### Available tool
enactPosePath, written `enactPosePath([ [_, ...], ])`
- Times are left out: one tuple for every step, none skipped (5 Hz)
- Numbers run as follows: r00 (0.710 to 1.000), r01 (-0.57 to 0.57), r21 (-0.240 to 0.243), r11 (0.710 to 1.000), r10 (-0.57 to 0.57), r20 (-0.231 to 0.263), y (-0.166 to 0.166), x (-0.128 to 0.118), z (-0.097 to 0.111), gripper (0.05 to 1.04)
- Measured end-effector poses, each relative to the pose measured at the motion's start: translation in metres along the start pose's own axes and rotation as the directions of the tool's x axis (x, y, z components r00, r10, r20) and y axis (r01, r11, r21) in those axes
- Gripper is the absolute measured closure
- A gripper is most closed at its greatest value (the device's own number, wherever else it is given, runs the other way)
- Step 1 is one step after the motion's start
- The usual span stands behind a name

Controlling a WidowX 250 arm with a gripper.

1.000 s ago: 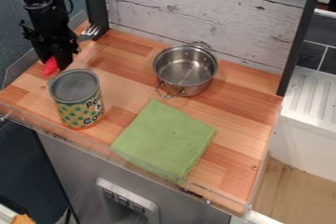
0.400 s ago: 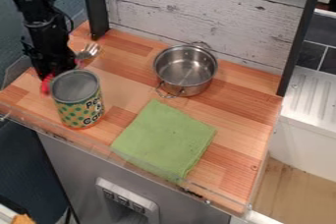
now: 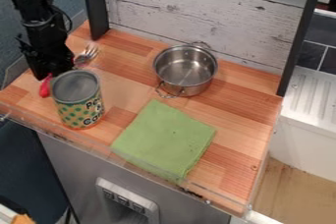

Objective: Move the red fork to the left side of the table

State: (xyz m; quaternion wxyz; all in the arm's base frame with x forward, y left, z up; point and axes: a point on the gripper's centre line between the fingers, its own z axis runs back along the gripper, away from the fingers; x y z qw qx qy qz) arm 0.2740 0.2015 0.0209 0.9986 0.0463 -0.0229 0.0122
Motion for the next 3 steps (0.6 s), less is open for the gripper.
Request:
enactPosePath([
  [0.999, -0.036, -0.01, 0.999, 0.036, 0.006, 0.0, 0.001, 0.001, 0.077],
  [0.997, -0.044, -0.01, 0.999, 0.045, 0.058, 0.004, 0.003, 0.022, 0.079],
  [0.997, -0.032, -0.017, 0.999, 0.034, 0.073, 0.004, 0.004, 0.026, 0.083],
])
